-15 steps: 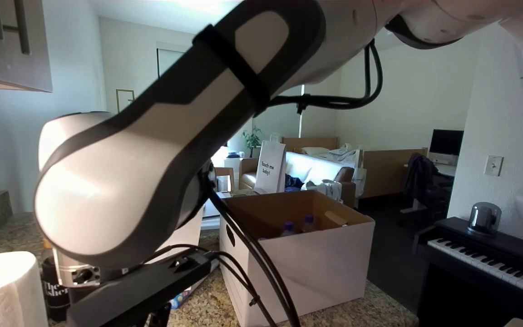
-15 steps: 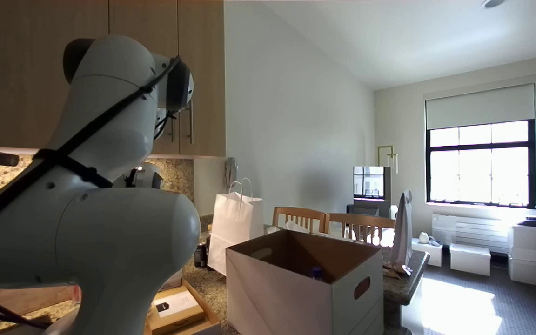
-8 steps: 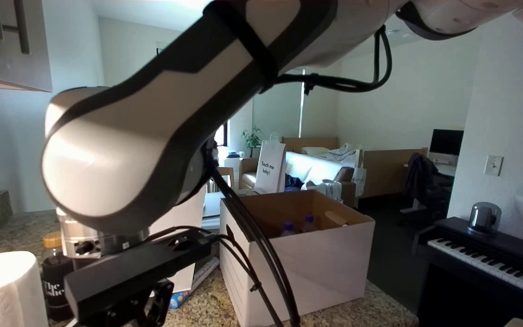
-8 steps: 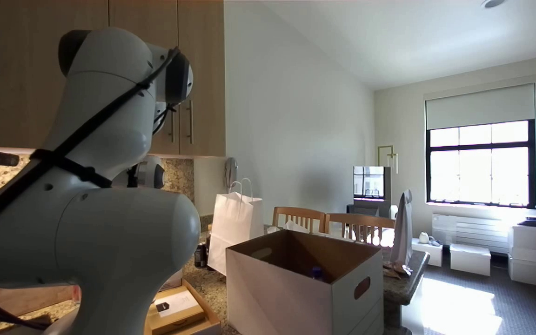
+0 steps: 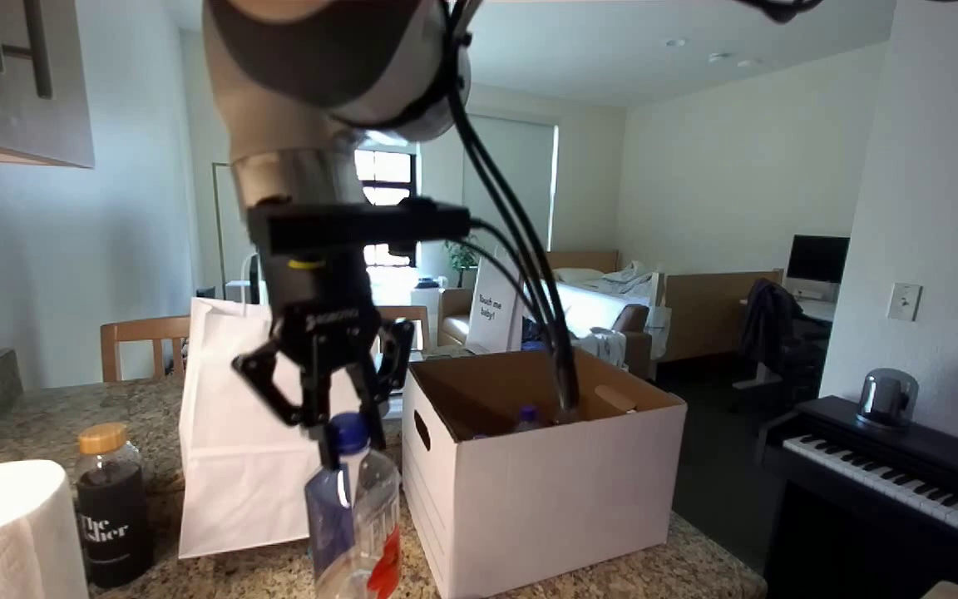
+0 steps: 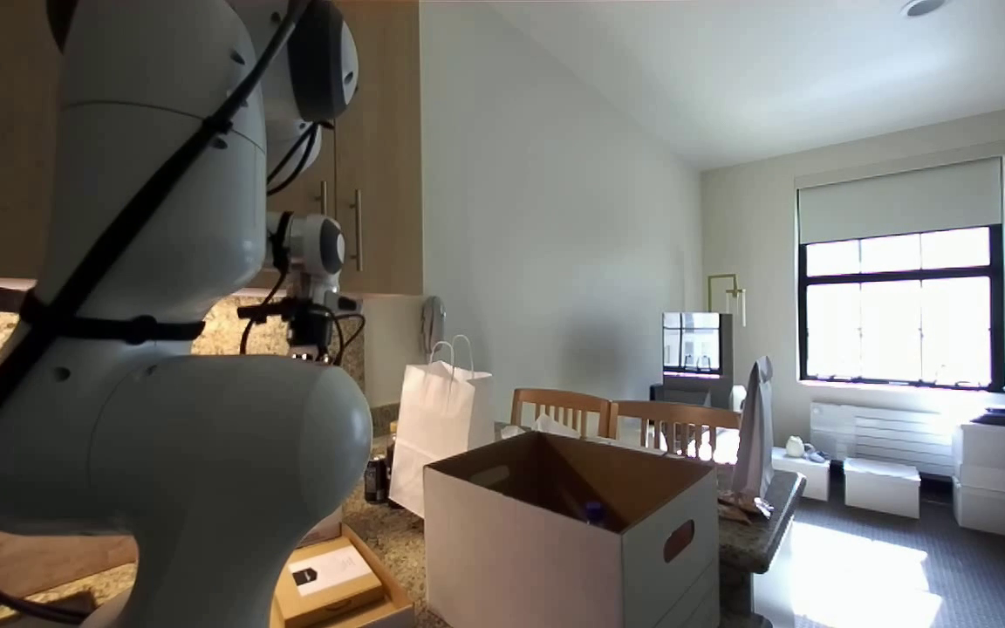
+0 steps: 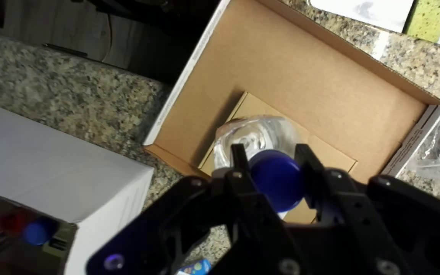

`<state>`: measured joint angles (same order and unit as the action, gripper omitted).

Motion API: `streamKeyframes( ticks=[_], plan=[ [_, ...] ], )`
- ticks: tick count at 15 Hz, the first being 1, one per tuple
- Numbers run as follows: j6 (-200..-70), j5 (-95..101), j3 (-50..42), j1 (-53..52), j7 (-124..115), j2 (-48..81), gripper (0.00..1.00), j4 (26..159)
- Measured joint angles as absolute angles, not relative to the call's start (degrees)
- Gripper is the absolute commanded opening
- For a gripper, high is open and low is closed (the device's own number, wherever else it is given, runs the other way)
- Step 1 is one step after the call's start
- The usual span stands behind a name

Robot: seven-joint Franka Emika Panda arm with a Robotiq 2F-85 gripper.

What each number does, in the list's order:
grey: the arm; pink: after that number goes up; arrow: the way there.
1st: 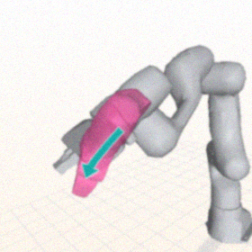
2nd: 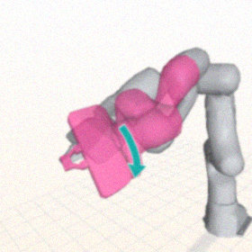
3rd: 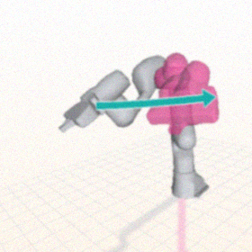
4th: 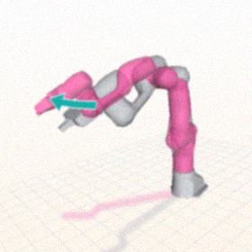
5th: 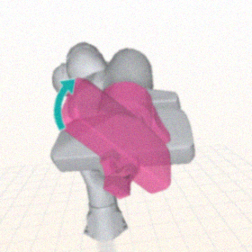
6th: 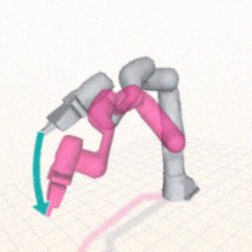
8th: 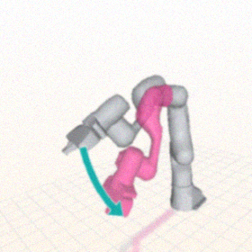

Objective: Put two water bottles in the white storage box.

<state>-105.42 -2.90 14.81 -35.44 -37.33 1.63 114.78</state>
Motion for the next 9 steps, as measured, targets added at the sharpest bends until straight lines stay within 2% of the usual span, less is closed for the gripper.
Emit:
streamKeyframes(
  ticks=[5,9],
  plan=[
    [-94.59,-8.45,13.80,-24.61,-36.59,-9.45,0.15,112.51],
    [-93.04,-11.27,9.43,-15.38,-33.40,-15.93,0.14,111.77]
  ],
)
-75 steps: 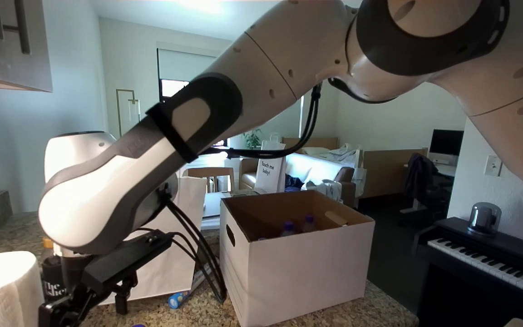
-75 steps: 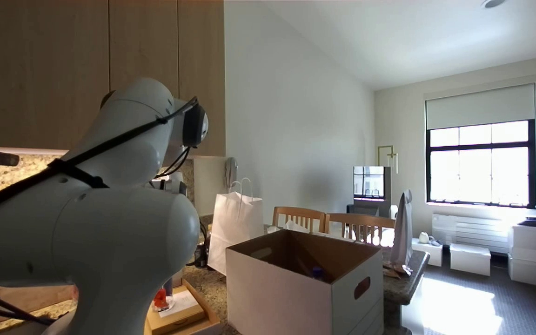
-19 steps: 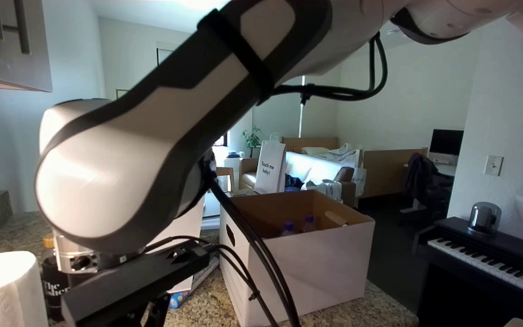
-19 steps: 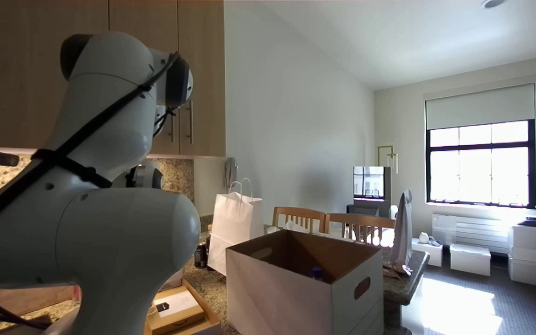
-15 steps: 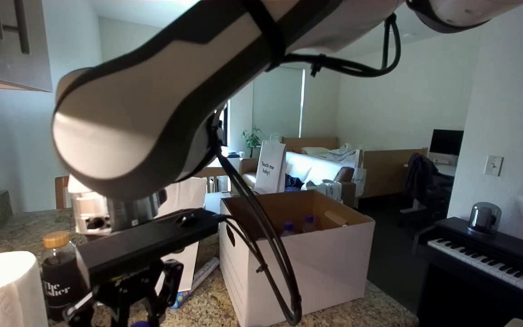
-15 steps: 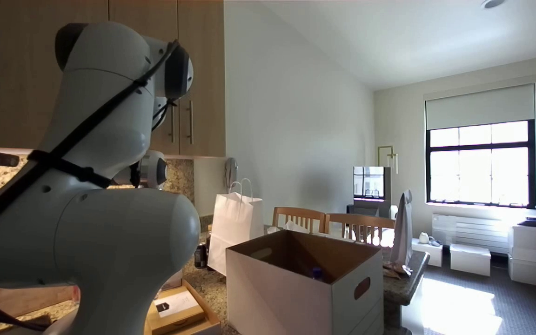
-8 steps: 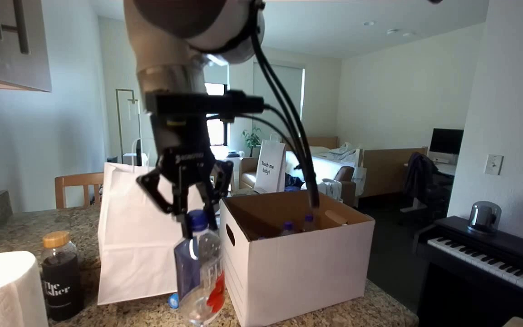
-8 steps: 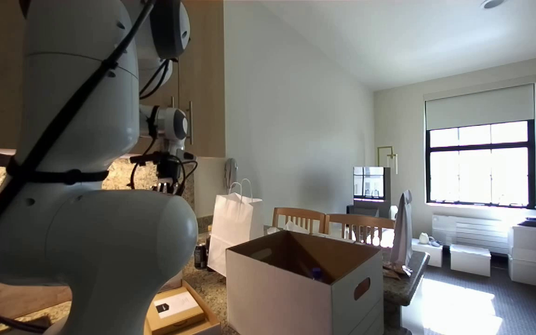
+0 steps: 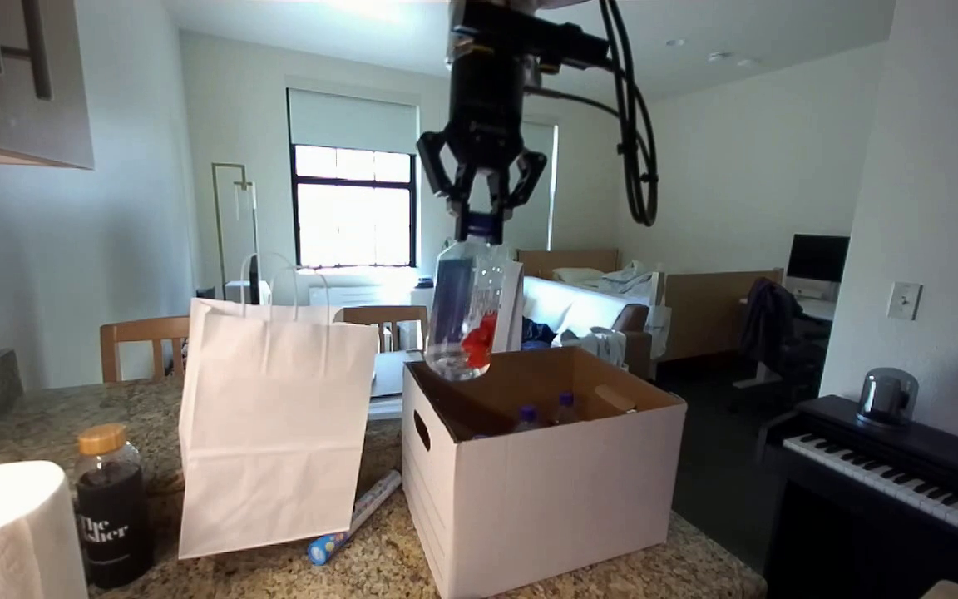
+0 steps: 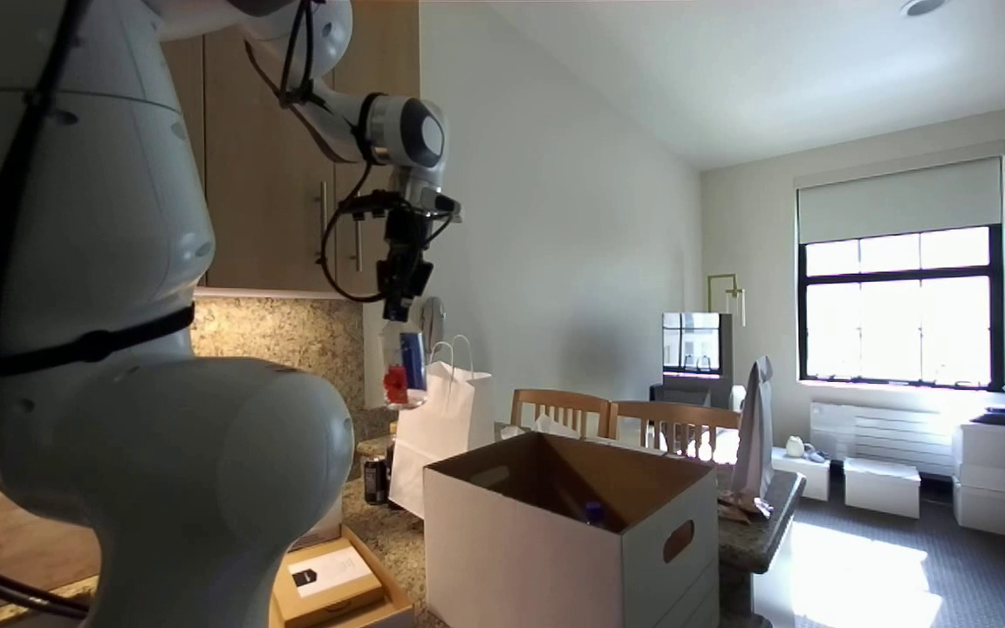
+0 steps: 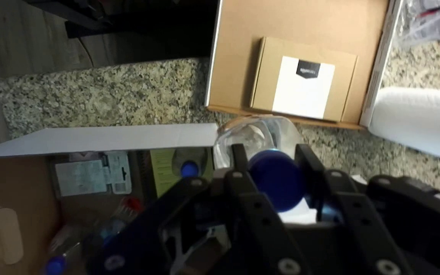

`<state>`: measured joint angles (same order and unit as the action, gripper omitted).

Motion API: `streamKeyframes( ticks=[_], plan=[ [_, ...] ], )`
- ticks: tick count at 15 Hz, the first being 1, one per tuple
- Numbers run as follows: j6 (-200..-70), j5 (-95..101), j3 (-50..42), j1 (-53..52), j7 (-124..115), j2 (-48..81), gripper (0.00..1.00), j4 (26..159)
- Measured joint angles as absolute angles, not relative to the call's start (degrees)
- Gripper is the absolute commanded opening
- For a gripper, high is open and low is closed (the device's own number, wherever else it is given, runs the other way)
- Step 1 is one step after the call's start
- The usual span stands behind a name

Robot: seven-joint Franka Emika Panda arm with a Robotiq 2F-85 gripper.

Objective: Put two water bottles in the white storage box.

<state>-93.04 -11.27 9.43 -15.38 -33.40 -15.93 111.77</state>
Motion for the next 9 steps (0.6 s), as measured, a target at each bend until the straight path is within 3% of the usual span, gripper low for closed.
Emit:
streamKeyframes(
  ticks=[4,9],
  plan=[
    [-93.49,-11.71,2.95,-6.61,-26.08,-17.44,0.14,109.82],
    [-93.98,-13.09,-2.40,-0.71,-18.39,-8.24,0.14,103.49]
  ],
)
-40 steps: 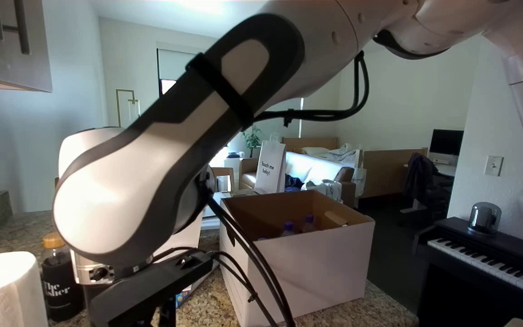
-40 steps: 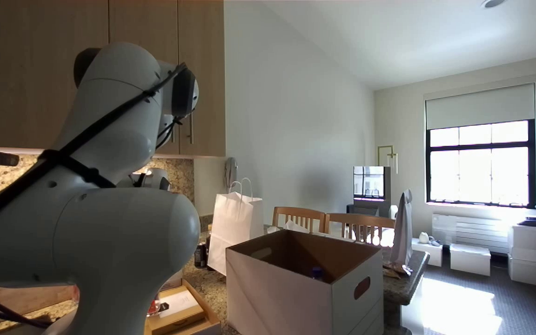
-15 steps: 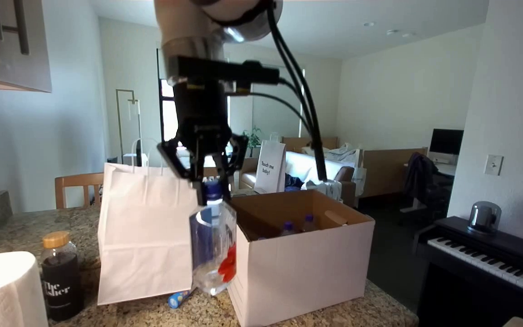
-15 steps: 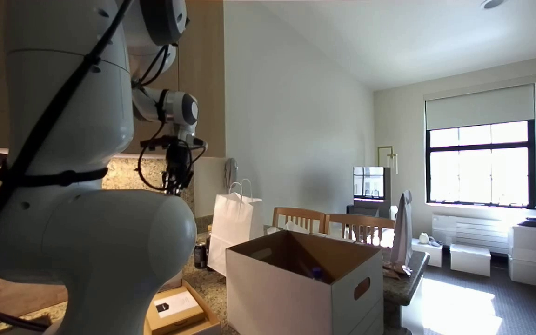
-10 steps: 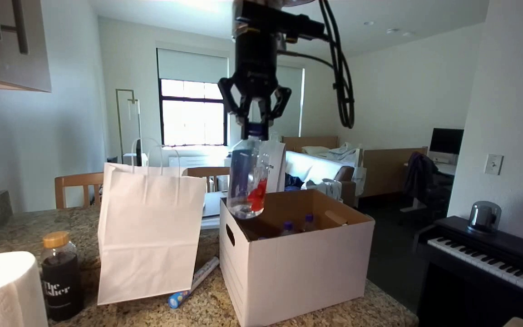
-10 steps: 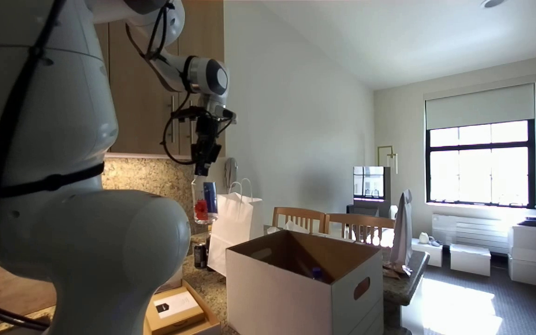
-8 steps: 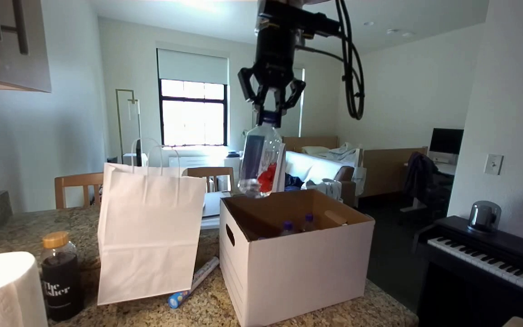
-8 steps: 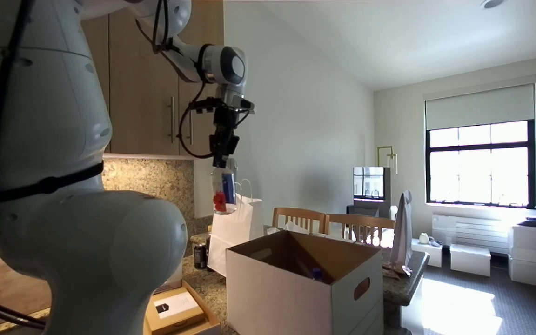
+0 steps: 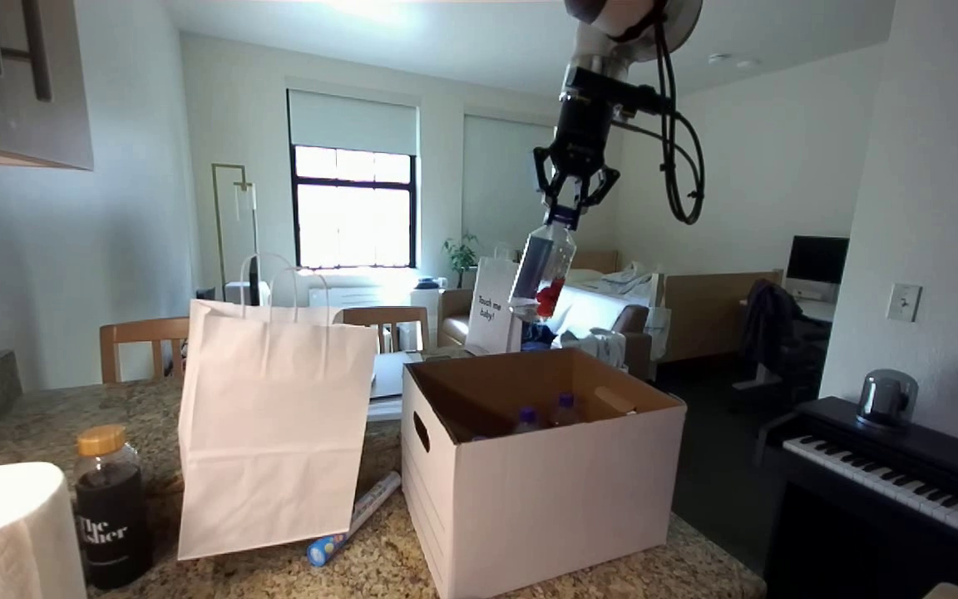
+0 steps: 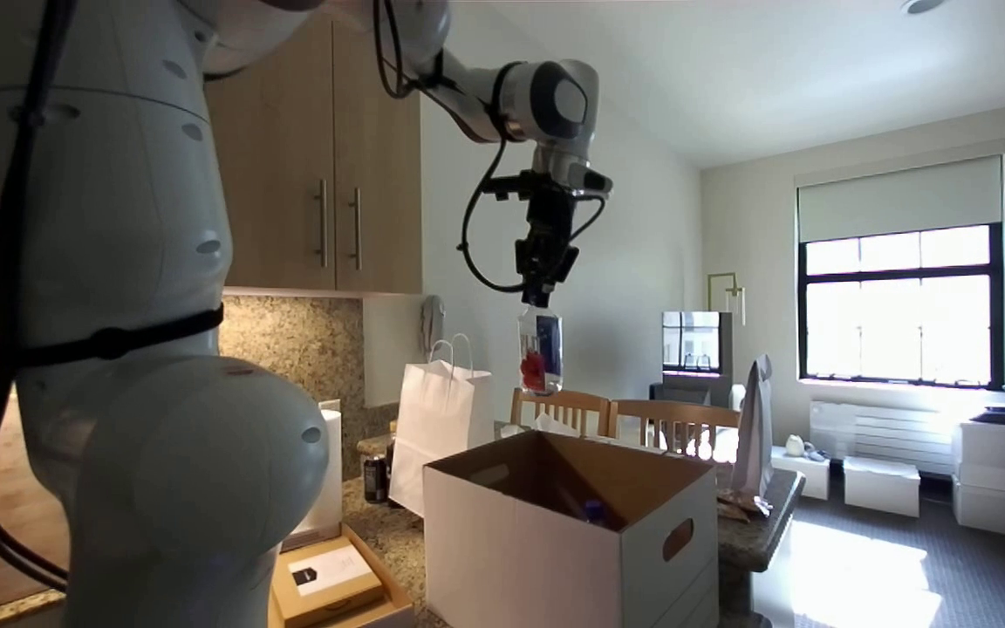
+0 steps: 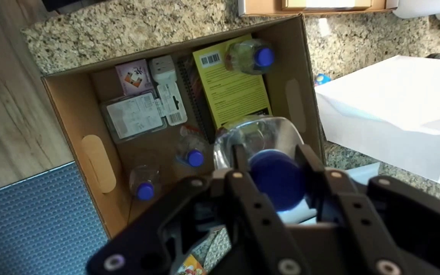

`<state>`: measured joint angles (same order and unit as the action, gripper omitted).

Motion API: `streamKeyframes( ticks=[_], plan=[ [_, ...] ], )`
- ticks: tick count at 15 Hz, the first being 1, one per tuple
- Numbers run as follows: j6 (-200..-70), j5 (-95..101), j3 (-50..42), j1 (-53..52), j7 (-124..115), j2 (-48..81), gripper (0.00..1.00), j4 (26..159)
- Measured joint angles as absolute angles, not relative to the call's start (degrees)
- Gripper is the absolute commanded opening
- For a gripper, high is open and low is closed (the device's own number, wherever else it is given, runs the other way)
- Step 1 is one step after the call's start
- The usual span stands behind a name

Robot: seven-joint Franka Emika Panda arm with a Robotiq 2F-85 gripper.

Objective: Put two water bottles in the white storage box.

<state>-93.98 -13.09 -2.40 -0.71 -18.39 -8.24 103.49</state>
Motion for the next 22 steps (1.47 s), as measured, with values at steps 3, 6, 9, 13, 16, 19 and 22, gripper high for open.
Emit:
streamKeyframes(
  ticks=[3,6,9,13,16,19,22],
  plan=[
    [-96.39,-16.73,-3.46,-0.04,-12.81,0.60,0.14,101.24],
    [-96.72,-16.06,-3.54,0.01,-11.44,10.67,0.14,97.21],
    [-95.39,-9.69,-4.08,0.02,-11.75,19.09,0.14,91.27],
    [-87.85,-2.54,-5.13,0.81,-10.20,25.23,0.14,82.00],
    [-83.25,0.28,-5.41,2.10,-6.33,27.87,0.14,76.18],
    [-82.60,0.56,-5.43,4.00,-1.38,30.22,0.14,74.79],
    [-82.55,0.52,-5.29,5.89,2.33,32.84,0.14,74.79]
  ],
)
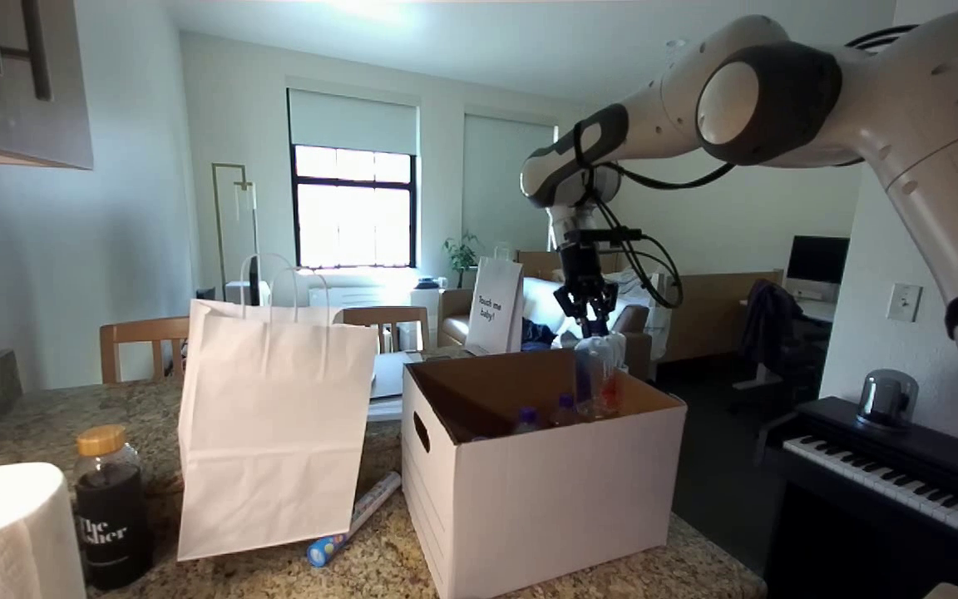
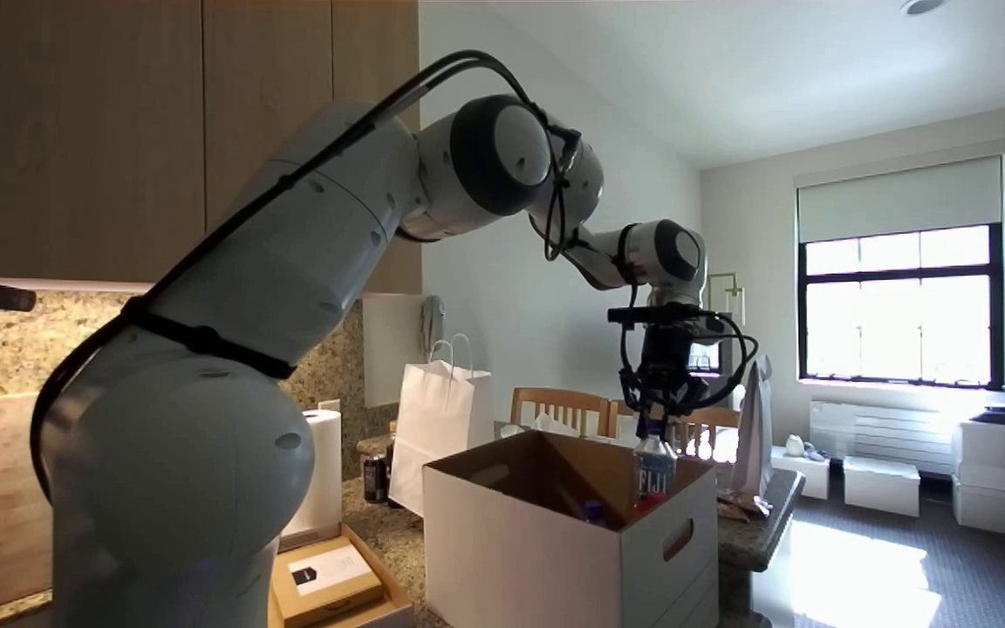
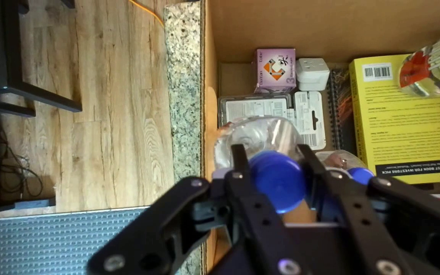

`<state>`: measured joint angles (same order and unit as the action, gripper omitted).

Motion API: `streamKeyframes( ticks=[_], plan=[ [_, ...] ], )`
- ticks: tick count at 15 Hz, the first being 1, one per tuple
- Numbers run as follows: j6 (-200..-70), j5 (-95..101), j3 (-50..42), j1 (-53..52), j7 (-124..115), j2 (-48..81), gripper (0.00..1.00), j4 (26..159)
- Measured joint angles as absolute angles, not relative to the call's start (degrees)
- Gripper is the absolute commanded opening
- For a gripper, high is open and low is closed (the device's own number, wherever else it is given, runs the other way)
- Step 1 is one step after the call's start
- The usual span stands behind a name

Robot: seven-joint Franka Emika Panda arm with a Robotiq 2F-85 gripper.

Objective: Put two water bottles in the white storage box.

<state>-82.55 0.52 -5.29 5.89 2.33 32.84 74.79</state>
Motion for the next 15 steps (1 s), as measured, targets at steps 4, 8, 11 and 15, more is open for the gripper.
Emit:
streamKeyframes(
  ticks=[4,8,11,15],
  plan=[
    [-82.55,0.48,-5.13,6.57,3.66,34.86,0.14,74.80],
    [-83.84,0.55,-5.16,6.56,3.66,35.92,0.14,75.15],
    [-86.42,0.71,-5.11,6.28,3.66,35.98,0.14,76.85],
    [-91.96,0.62,-4.71,5.16,2.45,35.71,0.14,80.64]
  ],
)
